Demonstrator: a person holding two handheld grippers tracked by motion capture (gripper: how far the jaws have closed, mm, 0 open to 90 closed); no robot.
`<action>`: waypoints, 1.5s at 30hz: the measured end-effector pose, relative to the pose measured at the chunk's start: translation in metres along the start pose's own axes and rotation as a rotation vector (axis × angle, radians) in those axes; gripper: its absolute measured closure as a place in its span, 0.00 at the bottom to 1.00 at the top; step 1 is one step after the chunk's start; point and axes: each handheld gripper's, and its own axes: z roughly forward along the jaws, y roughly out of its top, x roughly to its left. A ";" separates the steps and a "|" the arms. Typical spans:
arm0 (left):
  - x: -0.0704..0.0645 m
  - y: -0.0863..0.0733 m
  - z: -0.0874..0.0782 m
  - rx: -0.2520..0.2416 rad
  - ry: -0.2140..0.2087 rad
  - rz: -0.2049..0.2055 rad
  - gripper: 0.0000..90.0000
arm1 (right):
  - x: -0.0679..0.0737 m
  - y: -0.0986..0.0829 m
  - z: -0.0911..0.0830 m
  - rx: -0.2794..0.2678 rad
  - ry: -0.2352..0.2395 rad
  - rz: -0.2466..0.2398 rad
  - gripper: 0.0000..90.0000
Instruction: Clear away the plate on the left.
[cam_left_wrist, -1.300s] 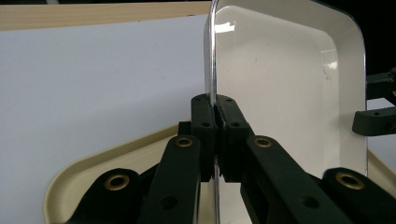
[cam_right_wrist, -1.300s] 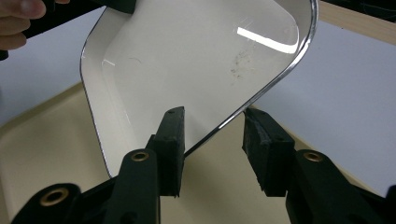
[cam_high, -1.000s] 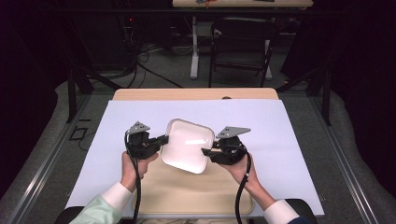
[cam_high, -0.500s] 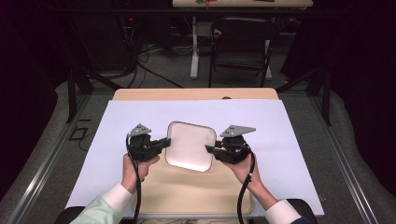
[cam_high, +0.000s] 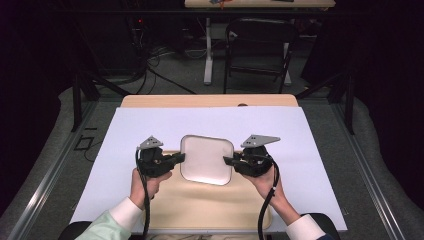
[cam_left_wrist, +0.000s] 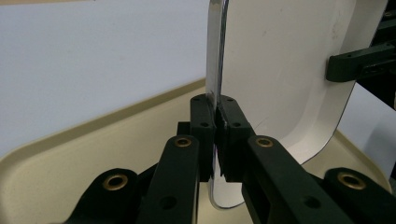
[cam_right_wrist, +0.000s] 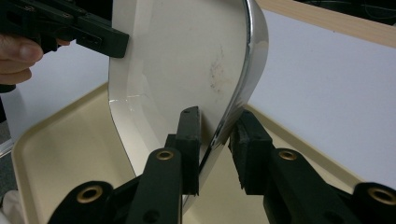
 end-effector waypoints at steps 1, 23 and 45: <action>0.000 -0.001 0.000 0.005 -0.005 -0.003 0.96 | 0.000 0.000 0.000 0.002 0.004 0.000 0.82; -0.006 -0.014 -0.001 0.079 -0.053 -0.022 0.95 | 0.004 -0.008 -0.007 0.078 0.027 0.051 0.85; 0.007 -0.033 0.019 0.212 -0.025 -0.076 0.94 | -0.007 -0.025 0.028 0.263 0.050 0.112 0.83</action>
